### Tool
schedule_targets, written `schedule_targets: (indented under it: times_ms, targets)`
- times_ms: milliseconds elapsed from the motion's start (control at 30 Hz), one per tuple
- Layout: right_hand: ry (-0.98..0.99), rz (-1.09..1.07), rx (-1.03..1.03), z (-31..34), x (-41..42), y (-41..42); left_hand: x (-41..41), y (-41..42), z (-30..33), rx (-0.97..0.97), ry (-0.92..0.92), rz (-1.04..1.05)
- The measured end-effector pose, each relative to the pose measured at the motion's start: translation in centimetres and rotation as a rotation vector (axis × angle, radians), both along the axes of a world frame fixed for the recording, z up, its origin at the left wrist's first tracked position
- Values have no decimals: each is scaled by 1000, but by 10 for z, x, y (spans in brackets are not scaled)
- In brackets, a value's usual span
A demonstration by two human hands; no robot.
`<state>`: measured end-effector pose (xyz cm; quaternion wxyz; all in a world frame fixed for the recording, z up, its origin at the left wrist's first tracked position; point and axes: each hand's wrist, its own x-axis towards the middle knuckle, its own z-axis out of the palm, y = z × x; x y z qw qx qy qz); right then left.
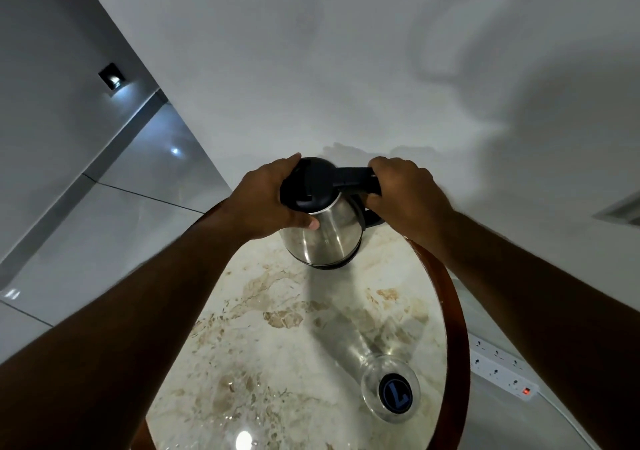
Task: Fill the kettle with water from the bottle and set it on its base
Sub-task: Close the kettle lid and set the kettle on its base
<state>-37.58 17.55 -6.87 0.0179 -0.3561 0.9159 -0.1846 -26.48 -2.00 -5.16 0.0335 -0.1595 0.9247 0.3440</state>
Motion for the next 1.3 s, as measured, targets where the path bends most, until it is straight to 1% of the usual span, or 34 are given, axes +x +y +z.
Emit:
schedule_targets:
  times_ms: [200, 300, 400, 467, 500, 600, 667, 833, 967, 1067, 1300]
  targets:
    - [-84, -81, 67, -7, 3, 17, -11, 16, -8, -51, -26, -81]
    - [-83, -111, 25, -11, 4, 18, -14, 15, -12, -43, -27, -79]
    - [-139, -153, -54, -19, 14, 19, -9, 16, -16, -56, -16, -86]
    - [-186, -183, -40, -23, 24, 19, -4, 18, -19, -94, -18, -108]
    - [-175, -191, -24, -24, 29, 19, -2, 20, -20, -110, -16, -113]
    - [-9, -142, 93, -22, 36, 18, 0, 22, -19, -149, -6, -103]
    - [23, -81, 161, -16, 34, 14, 0, 25, -20, -155, -4, -81]
    - [-130, 1, 132, -3, 23, 9, 5, 27, -21, -187, 22, -66]
    - [-99, 42, 172, -4, 18, 12, 7, 27, -21, -199, 32, -76]
    - [-78, 33, 178, -7, 20, 13, 7, 27, -22, -193, 26, -86]
    - [-170, -3, 161, -5, 19, 12, 28, 19, -30, -216, 18, -62]
